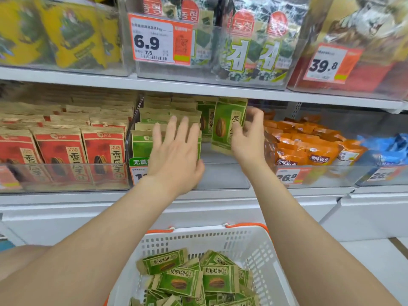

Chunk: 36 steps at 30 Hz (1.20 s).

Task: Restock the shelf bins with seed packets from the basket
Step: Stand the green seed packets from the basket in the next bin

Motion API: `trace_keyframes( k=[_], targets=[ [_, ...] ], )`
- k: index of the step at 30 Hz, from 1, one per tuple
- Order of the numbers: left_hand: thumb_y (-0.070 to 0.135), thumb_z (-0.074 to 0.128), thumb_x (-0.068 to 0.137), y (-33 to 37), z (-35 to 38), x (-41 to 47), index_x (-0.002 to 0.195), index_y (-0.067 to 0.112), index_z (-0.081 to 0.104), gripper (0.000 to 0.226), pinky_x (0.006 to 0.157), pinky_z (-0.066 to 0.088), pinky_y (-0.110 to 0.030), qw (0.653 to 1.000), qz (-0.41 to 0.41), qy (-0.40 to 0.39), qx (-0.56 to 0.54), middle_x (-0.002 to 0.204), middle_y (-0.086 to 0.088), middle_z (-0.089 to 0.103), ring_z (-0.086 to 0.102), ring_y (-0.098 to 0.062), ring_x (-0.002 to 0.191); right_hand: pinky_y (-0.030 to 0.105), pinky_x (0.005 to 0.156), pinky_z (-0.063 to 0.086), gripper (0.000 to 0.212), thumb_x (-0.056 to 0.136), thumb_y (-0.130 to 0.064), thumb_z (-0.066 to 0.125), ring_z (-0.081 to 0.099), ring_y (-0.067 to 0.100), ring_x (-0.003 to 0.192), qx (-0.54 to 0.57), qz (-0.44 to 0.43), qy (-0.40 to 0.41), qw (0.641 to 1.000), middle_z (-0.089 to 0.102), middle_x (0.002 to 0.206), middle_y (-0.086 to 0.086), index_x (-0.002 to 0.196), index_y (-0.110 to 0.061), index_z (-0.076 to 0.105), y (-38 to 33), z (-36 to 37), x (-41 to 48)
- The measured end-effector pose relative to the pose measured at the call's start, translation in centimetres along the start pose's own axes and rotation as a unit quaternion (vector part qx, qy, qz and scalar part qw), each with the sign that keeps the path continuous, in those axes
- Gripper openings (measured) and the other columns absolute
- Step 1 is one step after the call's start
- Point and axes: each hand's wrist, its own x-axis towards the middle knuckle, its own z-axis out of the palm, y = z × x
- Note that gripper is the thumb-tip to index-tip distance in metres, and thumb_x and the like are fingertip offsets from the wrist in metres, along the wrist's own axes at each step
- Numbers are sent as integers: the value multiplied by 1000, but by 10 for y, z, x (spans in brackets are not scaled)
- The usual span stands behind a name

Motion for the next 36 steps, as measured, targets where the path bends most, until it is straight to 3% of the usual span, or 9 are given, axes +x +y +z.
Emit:
trace_keyframes(
  k=[3, 8, 11, 15, 17, 21, 27, 31, 36],
  targets=[
    [51, 49, 89, -1, 4, 8, 145, 15, 40, 67, 123, 18, -64, 1000, 6, 4, 1, 154, -13, 46, 34, -38, 149, 42, 100, 47, 40, 101, -11, 50, 59, 35, 119, -96, 24, -31, 995, 66, 120, 2, 139, -21, 41, 12, 21, 20],
    [50, 45, 82, -1, 1, 28, 108, 15, 53, 45, 116, 31, -56, 997, 9, 70, -16, 103, -6, 60, 58, -34, 105, 33, 76, 49, 47, 99, -7, 49, 68, 31, 98, -142, 105, -90, 980, 69, 107, 11, 143, -23, 42, 27, 54, 53],
    [51, 43, 86, -4, 8, 36, 109, 16, 52, 43, 106, 38, -53, 998, 10, 67, -8, 105, -6, 56, 59, -34, 98, 32, 78, 49, 47, 100, -5, 49, 68, 31, 108, -176, 118, -94, 973, 68, 121, 13, 143, -24, 43, 30, 72, 74],
    [50, 45, 87, -3, 16, 41, 107, 17, 56, 40, 90, 40, -49, 997, 12, 74, 11, 109, -8, 52, 58, -33, 91, 35, 96, 49, 51, 101, -7, 56, 59, 34, 130, -287, 95, -109, 947, 61, 139, 13, 149, -16, 43, 30, 80, 98],
    [49, 46, 87, -3, 18, 42, 104, 16, 57, 39, 87, 39, -48, 996, 12, 82, 13, 110, -8, 51, 58, -33, 89, 35, 94, 50, 45, 97, -15, 63, 63, 35, 125, -317, 71, -129, 937, 65, 132, 14, 140, -13, 50, 34, 85, 105],
    [50, 45, 86, -2, 19, 43, 104, 17, 59, 40, 87, 39, -48, 997, 6, 78, 13, 113, -8, 51, 58, -32, 91, 33, 92, 50, 73, 80, -36, 82, 65, 33, 120, -318, 74, -195, 925, 64, 129, 11, 140, -16, 46, 41, 92, 110],
    [51, 45, 84, 0, 19, 45, 102, 17, 59, 41, 86, 38, -49, 997, 1, 79, 11, 113, -8, 50, 57, -32, 90, 39, 94, 58, 84, 66, -51, 86, 66, 27, 112, -284, 82, -171, 940, 65, 125, 4, 132, -21, 44, 47, 83, 114],
    [52, 46, 84, -1, 20, 45, 101, 17, 60, 41, 88, 38, -49, 997, -1, 79, 9, 114, -8, 50, 56, -32, 90, 41, 99, 55, 75, 80, -45, 85, 64, 34, 122, -305, 79, -152, 937, 62, 132, 12, 135, -14, 43, 51, 86, 114],
    [52, 44, 84, -1, 19, 45, 99, 18, 59, 40, 86, 38, -48, 997, 1, 81, 11, 113, -8, 50, 56, -32, 89, 35, 86, 48, 56, 94, -36, 70, 62, 37, 119, -324, 69, -182, 926, 62, 129, 15, 135, -10, 42, 49, 93, 106]
  ],
)
